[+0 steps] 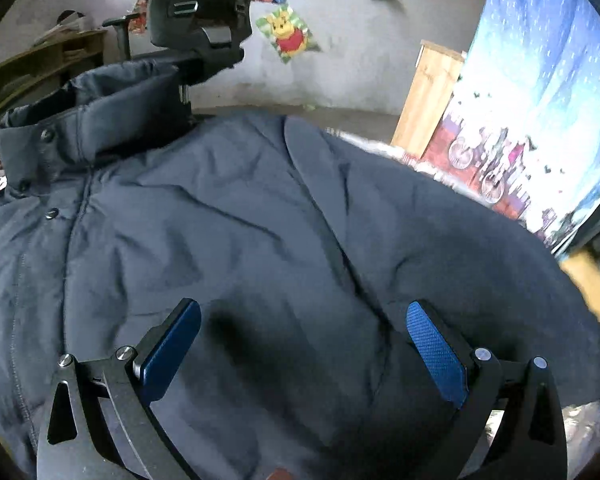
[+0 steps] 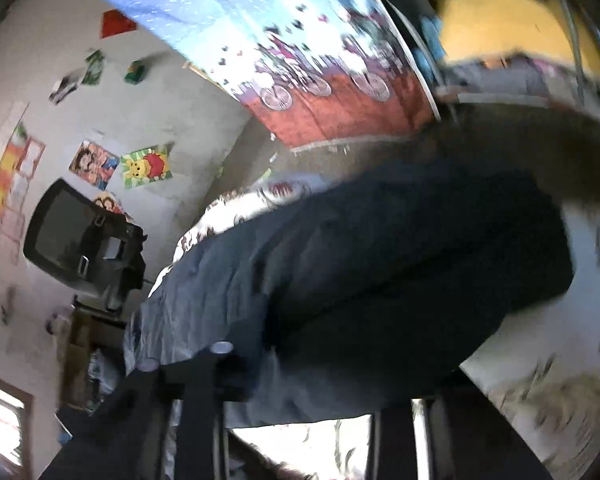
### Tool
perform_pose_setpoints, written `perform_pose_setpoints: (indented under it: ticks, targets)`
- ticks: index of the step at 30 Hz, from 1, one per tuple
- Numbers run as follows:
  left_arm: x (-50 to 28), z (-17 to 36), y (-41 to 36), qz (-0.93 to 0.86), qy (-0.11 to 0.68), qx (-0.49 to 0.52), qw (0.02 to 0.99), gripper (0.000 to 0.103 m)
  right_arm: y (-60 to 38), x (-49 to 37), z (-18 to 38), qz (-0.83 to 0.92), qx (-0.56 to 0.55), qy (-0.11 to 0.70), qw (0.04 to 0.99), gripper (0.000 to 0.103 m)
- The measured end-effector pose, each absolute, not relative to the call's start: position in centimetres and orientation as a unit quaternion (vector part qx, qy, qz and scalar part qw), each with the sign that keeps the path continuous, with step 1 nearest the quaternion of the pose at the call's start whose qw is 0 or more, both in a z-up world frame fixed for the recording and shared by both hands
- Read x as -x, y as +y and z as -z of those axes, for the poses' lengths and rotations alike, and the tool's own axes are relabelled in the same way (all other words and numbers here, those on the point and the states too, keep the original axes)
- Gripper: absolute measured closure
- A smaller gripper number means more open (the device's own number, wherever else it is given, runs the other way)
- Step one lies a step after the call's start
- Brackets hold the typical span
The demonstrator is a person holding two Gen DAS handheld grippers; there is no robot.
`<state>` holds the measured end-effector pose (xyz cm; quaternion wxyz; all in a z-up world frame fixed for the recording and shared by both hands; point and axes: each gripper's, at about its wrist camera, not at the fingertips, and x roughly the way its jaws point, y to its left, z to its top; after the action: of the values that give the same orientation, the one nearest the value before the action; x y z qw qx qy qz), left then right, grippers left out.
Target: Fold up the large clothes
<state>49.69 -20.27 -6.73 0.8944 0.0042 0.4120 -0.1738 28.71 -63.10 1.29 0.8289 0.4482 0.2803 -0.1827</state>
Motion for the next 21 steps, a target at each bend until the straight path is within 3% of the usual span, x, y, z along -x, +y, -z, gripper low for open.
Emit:
perform_pose_setpoints:
  ticks: [4,12,21]
  targets:
    - [-50.6,8.2,-21.0,0.16,0.436,-0.033,0.885,0.002,-63.1,-30.1,-3.5,0.18,-0.399,0.263,0.86,0.089]
    - [-49.7,6.3,-18.6,0.163,0.443,-0.008,0.881,0.002,-59.0,-31.8,-9.7,0.157,-0.255,0.197,0.933,0.091]
    - [-45.4,1.5,-8.6,0.114,0.416,0.016,0.902,0.002,-48.0,-36.1,-15.5,0.047,-0.078,0.145,0.985,0.091]
